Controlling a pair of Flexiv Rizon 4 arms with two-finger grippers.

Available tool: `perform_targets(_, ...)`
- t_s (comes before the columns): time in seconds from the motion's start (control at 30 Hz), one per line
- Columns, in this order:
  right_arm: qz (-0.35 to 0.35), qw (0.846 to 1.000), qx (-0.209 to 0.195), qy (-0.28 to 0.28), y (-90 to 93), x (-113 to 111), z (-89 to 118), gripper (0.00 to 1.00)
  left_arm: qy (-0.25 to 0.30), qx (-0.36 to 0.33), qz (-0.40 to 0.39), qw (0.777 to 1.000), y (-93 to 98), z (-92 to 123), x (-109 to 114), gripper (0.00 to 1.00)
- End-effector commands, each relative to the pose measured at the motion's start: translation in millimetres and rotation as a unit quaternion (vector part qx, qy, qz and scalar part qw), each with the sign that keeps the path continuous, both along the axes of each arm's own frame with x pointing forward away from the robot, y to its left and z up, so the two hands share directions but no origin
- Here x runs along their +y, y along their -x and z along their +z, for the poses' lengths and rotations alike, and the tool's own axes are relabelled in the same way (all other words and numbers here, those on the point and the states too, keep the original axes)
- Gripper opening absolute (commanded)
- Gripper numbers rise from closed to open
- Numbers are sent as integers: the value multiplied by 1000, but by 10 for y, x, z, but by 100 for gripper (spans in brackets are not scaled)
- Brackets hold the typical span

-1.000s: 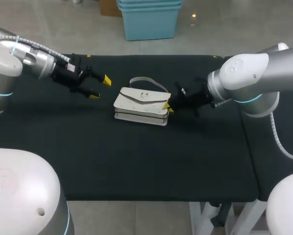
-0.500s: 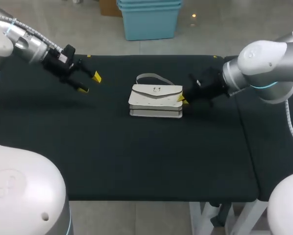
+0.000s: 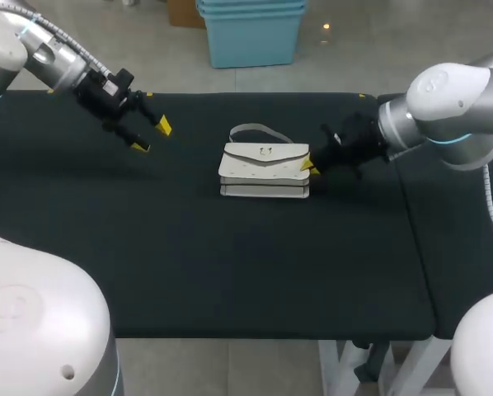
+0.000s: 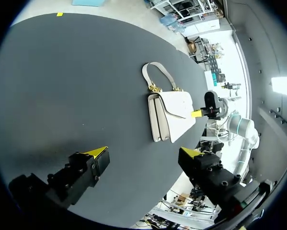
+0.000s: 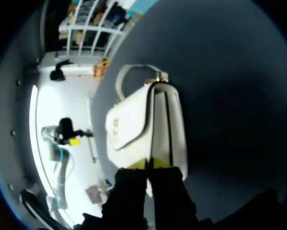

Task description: Pick up the bag, open it, inspect its contents, close it, and place it on the opposite side

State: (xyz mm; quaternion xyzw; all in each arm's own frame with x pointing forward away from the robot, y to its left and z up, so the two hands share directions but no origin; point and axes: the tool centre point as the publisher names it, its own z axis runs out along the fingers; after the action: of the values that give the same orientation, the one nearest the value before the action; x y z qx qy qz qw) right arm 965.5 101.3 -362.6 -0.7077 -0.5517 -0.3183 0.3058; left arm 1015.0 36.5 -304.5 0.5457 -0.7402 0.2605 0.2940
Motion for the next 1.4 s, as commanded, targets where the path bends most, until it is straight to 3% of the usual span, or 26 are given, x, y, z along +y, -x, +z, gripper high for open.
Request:
perform_targets(0.03, 1, 1000, 2, 1, -10, 1, 5, 0, 0, 3, -3, 1000, -26, -5, 0, 100)
perform_targets(0.07, 1, 1000, 2, 1, -10, 1, 5, 0, 0, 3, -3, 1000, -26, -5, 0, 100)
perform_targets(0.53, -38, 997, -27, 64, -567, -1058, -8, 0, -123, -26, 25, 992, -354, 352, 498, 100)
perform_targets(0.67, -34, 998, -28, 53, -726, -1336, -12, 0, -149, -20, 27, 988, -414, 413, 611, 100)
perform_targets(0.77, -35, 996, -34, 78, -837, -1548, -28, 0, -176, -18, 39, 984, -463, 425, 722, 100)
perform_targets(1.0, -49, 993, -30, 107, -1102, -2157, -83, 0, -198, -12, 51, 979, -504, 450, 893, 100)
perform_targets(1.4, -67, 982, -36, 173, -1391, -2795, -25, 0, -227, -6, 61, 972, -538, 498, 1011, 100)
